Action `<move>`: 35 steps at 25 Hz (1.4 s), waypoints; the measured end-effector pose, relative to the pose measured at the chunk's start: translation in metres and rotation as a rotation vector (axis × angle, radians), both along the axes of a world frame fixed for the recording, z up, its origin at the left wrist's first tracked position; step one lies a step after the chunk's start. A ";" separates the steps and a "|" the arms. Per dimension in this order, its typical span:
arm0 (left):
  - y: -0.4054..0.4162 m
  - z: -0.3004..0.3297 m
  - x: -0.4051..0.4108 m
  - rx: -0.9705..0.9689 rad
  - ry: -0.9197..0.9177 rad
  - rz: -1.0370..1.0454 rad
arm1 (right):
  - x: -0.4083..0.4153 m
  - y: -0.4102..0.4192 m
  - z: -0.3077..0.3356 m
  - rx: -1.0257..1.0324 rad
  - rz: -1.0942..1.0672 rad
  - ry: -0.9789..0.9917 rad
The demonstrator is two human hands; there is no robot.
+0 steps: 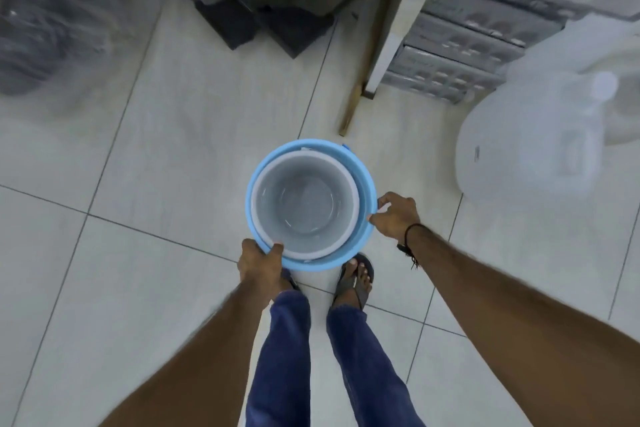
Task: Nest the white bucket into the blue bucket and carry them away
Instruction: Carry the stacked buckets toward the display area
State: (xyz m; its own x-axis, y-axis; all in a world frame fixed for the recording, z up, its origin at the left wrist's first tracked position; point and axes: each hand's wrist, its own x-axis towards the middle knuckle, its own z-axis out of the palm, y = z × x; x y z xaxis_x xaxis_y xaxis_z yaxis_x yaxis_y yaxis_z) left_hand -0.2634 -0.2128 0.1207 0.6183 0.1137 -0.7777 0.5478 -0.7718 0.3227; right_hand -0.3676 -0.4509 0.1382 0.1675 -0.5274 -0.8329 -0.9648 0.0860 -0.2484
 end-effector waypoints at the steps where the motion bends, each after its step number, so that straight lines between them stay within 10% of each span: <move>1: 0.000 -0.013 0.000 0.013 -0.024 -0.002 | 0.003 0.004 -0.012 0.010 -0.027 -0.027; 18: -0.005 -0.046 0.011 0.178 -0.179 -0.153 | 0.004 0.031 -0.034 -0.237 -0.177 -0.074; 27: -0.007 -0.051 0.010 0.211 -0.198 -0.132 | 0.006 0.038 -0.041 0.247 -0.475 -0.001; 35: -0.007 -0.047 0.015 0.266 -0.163 -0.165 | 0.012 0.048 -0.037 0.264 -0.534 -0.021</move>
